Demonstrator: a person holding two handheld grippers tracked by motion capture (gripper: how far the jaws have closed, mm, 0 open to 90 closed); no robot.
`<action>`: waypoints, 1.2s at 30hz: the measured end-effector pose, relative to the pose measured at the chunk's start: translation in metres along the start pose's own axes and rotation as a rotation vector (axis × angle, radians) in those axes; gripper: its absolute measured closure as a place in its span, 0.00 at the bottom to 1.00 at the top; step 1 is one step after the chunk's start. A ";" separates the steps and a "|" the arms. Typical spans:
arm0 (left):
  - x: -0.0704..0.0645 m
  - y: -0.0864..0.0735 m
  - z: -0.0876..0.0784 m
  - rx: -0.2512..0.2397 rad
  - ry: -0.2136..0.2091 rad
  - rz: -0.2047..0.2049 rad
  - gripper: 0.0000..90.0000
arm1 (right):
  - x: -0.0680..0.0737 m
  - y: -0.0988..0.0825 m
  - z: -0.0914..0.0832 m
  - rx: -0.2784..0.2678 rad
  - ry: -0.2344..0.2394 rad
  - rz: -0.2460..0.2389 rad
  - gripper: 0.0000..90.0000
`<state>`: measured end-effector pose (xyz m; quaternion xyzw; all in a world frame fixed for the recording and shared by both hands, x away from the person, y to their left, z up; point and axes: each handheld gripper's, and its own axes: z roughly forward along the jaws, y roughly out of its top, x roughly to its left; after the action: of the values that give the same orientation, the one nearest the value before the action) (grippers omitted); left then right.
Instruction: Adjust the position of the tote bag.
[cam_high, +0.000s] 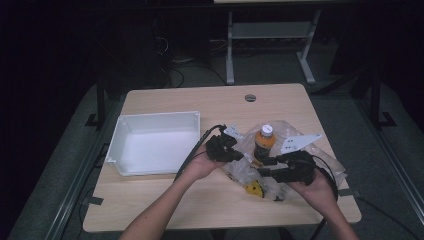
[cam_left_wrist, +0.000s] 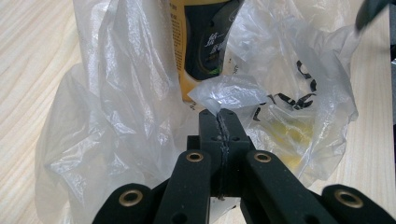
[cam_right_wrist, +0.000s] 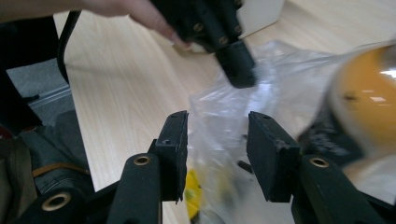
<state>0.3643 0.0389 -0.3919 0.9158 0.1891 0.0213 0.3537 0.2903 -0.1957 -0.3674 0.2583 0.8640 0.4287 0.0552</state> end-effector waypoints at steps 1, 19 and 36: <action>0.000 0.000 -0.001 0.000 0.000 0.004 1.00 | -0.002 0.001 -0.004 -0.005 -0.007 -0.002 0.64; -0.001 -0.003 0.000 0.000 0.010 0.005 1.00 | -0.044 0.011 -0.061 -0.037 -0.135 0.016 0.63; 0.007 -0.004 0.002 0.009 0.028 -0.006 1.00 | -0.097 0.001 -0.036 0.105 -0.160 0.061 0.76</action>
<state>0.3698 0.0432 -0.3970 0.9164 0.1970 0.0320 0.3469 0.3627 -0.2682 -0.3560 0.3204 0.8698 0.3622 0.0973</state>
